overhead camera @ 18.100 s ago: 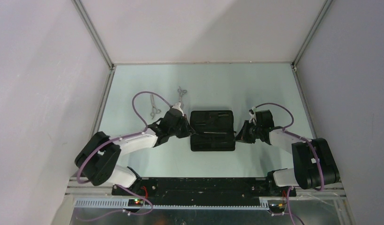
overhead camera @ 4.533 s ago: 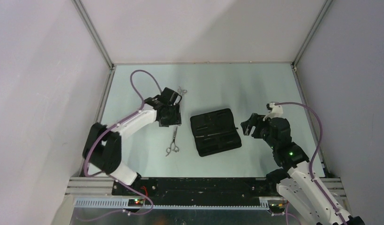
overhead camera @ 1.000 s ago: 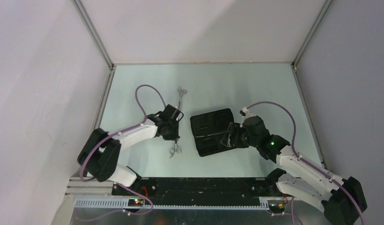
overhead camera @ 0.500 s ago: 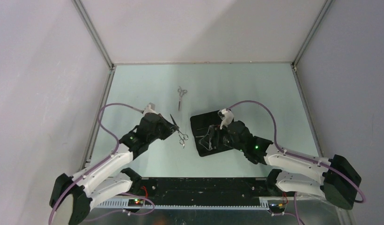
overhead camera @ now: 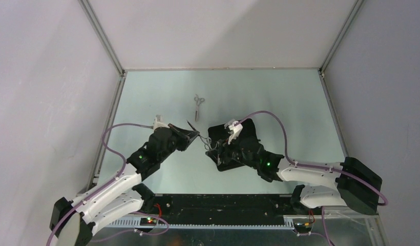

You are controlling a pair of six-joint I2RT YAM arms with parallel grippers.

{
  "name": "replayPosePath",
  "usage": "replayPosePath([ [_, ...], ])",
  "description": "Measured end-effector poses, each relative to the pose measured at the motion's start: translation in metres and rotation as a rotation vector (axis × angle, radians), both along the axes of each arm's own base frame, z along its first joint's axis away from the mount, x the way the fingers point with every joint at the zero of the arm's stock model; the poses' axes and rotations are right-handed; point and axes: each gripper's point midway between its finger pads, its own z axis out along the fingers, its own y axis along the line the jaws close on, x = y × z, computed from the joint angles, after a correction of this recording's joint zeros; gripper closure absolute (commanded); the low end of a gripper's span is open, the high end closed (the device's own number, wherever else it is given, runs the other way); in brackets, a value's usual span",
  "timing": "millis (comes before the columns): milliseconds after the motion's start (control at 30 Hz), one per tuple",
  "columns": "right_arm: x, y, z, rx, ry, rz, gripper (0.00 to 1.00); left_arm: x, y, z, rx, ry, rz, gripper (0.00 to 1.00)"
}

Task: Sort the hair-cutting tools
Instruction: Pick up the scissors from the center of the board.

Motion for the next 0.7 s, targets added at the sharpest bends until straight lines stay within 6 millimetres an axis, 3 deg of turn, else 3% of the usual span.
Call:
replayPosePath([
  [133, 0.008, 0.003, 0.007, 0.013, -0.062, -0.013, 0.46, -0.002, -0.006, 0.004, -0.039, 0.007, 0.002, 1.0],
  [267, 0.014, 0.005, 0.015, 0.03, -0.11, -0.025, 0.58, -0.003, -0.011, 0.011, -0.077, 0.0, 0.006, 1.0],
  [467, 0.018, 0.006, 0.021, 0.04, -0.147, -0.029, 1.0, -0.002, -0.016, 0.009, -0.084, 0.008, 0.01, 0.98],
  [533, 0.022, 0.002, 0.019, 0.029, -0.143, -0.045, 1.0, -0.001, -0.015, 0.009, -0.082, 0.005, 0.015, 0.93],
  [600, 0.026, -0.001, 0.018, 0.032, -0.127, -0.041, 1.0, -0.001, -0.014, 0.009, -0.079, 0.003, 0.019, 0.8],
  [700, 0.028, -0.005, 0.019, 0.047, -0.093, -0.011, 1.0, -0.001, -0.013, 0.008, -0.056, -0.008, 0.016, 0.5],
])
